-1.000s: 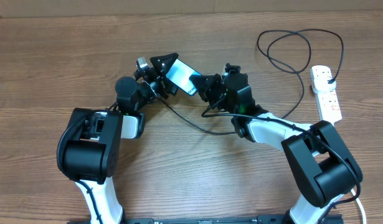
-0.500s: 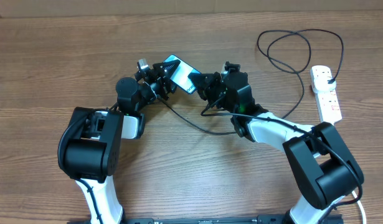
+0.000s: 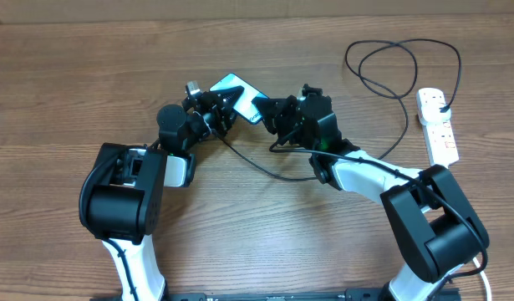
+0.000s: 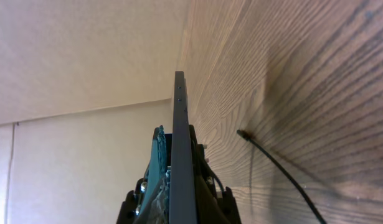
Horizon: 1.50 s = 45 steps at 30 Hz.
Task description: Plug charger to phone and switch on socket
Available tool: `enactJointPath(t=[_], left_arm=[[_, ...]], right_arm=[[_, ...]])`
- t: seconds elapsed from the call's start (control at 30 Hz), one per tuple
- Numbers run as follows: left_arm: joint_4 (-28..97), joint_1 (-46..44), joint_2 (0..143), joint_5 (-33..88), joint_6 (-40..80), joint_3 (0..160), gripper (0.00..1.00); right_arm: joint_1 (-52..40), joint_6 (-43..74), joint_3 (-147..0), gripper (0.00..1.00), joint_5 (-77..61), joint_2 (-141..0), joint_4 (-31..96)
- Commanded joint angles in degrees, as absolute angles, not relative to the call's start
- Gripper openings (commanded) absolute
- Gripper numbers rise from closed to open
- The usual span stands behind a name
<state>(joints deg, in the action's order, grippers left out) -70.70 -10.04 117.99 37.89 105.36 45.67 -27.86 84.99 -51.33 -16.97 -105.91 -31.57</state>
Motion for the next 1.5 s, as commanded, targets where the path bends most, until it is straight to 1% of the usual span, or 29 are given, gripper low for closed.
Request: enactJointPath(t=[0.0, 0.13, 0.27, 0.3, 0.33, 0.37, 0.4, 0.43, 0.53, 0.73, 0.77, 0.87, 1.0, 1.17, 1.3, 1.37, 1.47], left_arm=[[-73.10, -10.96, 116.36, 37.93, 105.89, 47.05, 0.19], [-73.10, -10.96, 116.36, 37.91, 105.89, 47.05, 0.18], [-73.10, -10.94, 116.36, 37.91, 105.89, 47.05, 0.12], [-73.10, -10.94, 116.36, 37.91, 105.91, 47.05, 0.04], [-73.10, -10.92, 116.36, 37.91, 106.37, 47.05, 0.05], [-73.10, -10.90, 116.36, 37.93, 106.83, 47.05, 0.04], [-73.08, -10.87, 116.36, 37.93, 107.35, 47.05, 0.05], [-73.10, -10.81, 116.36, 37.98, 107.98, 47.05, 0.05], [-73.10, -9.91, 116.36, 38.85, 108.88, 47.05, 0.04], [-70.39, -3.79, 116.36, 47.20, 105.67, 47.05, 0.04], [-70.32, -1.54, 116.36, 50.13, 103.07, 47.09, 0.04], [-70.26, 2.76, 116.36, 56.21, 100.77, 47.64, 0.04], [-66.32, 9.15, 116.36, 64.45, 100.27, 50.46, 0.04], [-60.82, 15.62, 116.36, 74.06, 100.33, 57.14, 0.04], [-55.33, 19.18, 116.36, 80.34, 100.27, 63.40, 0.04], [-52.77, 20.67, 116.36, 82.19, 100.27, 66.02, 0.04], [-52.31, 23.00, 116.36, 84.25, 100.27, 69.28, 0.04]], right_arm=[[-30.76, 89.14, -50.22, 0.04, -22.44, -106.54, -29.39], [-30.81, 90.35, -50.22, 0.04, -22.83, -106.54, -28.86], [-30.81, 90.21, -50.22, 0.04, -22.83, -106.54, -27.59], [-30.81, 89.84, -50.22, 0.11, -22.83, -106.54, -27.29], [-30.81, 88.95, -50.22, 0.38, -22.90, -106.54, -27.09], [-30.81, 88.09, -50.22, 0.61, -23.05, -106.54, -26.94], [-30.79, 87.15, -50.22, 0.78, -23.57, -106.52, -26.83], [-30.59, 85.84, -50.22, 1.00, -24.12, -106.52, -26.96], [-28.01, 76.47, -50.22, 1.00, -24.47, -104.68, -26.22], [-20.75, 57.36, -50.22, 1.00, -23.68, -92.16, -13.30], [-20.32, 51.44, -50.22, 1.00, -22.22, -88.14, -9.78], [-21.39, 37.82, -50.22, 1.00, -17.61, -80.77, -3.33], [-26.11, 23.14, -50.24, 1.00, -14.22, -75.75, 0.47], [-32.93, 15.07, -50.24, 1.00, -10.39, -77.84, -0.62], [-37.76, 9.41, -50.98, 1.00, -9.08, -83.44, -6.70], [-39.24, 8.38, -52.84, 1.00, -8.05, -86.87, -7.81], [-40.86, 6.13, -60.62, 1.00, -7.31, -94.91, -5.61]])
